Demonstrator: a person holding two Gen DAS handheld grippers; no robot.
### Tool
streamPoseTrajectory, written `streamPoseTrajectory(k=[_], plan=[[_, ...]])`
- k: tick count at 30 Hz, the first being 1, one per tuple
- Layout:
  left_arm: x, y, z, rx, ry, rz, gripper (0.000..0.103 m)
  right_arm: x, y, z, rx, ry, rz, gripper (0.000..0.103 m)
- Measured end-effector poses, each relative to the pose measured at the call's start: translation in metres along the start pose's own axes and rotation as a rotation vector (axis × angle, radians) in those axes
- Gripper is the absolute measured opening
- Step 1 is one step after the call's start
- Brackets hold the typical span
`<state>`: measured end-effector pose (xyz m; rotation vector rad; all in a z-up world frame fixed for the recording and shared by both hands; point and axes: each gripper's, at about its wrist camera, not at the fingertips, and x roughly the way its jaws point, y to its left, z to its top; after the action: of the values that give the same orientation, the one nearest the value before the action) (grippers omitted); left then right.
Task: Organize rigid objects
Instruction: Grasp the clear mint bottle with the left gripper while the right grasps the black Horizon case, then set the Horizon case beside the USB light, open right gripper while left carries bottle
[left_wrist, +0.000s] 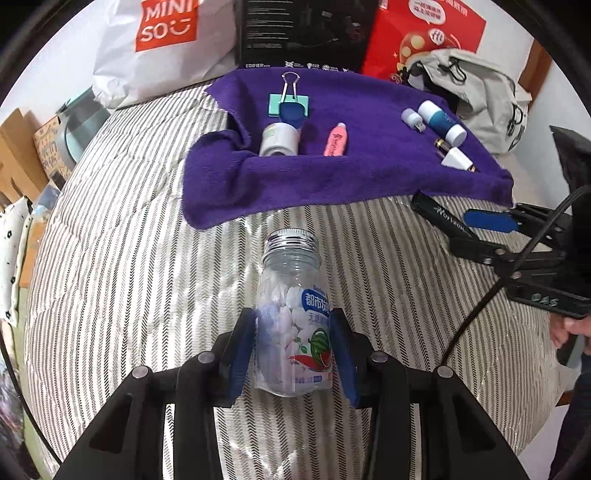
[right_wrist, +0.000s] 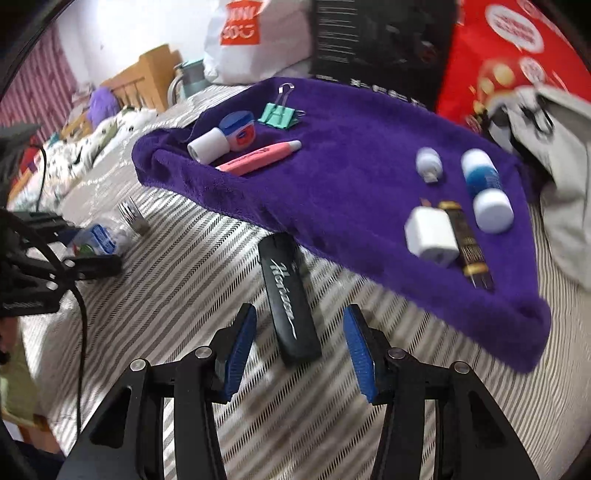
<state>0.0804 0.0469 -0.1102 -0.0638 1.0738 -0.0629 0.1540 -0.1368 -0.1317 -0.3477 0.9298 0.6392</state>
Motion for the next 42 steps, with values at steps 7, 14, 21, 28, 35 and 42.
streamPoseTrajectory(k=[7, 14, 21, 28, 35, 42], plan=[[0.001, 0.004, 0.001, 0.001, -0.005, -0.009, 0.039, 0.002, 0.010, 0.007, -0.033, -0.006, -0.014, 0.024], [0.000, 0.002, -0.003, 0.008, -0.014, -0.005, 0.039, -0.025, -0.010, -0.030, 0.098, 0.094, -0.072, 0.022], [0.001, -0.003, -0.004, 0.028, -0.020, 0.016, 0.039, -0.039, -0.014, -0.060, 0.147, 0.113, -0.095, 0.023], [0.003, -0.007, -0.003, 0.043, -0.023, 0.040, 0.039, -0.035, -0.016, -0.052, 0.126, 0.110, -0.099, 0.023], [0.002, -0.008, -0.006, 0.052, -0.026, 0.038, 0.039, -0.037, -0.015, -0.053, 0.120, 0.119, -0.098, 0.023], [0.003, -0.010, -0.006, 0.054, -0.037, 0.044, 0.039, -0.038, -0.019, -0.055, 0.135, 0.102, -0.070, 0.023]])
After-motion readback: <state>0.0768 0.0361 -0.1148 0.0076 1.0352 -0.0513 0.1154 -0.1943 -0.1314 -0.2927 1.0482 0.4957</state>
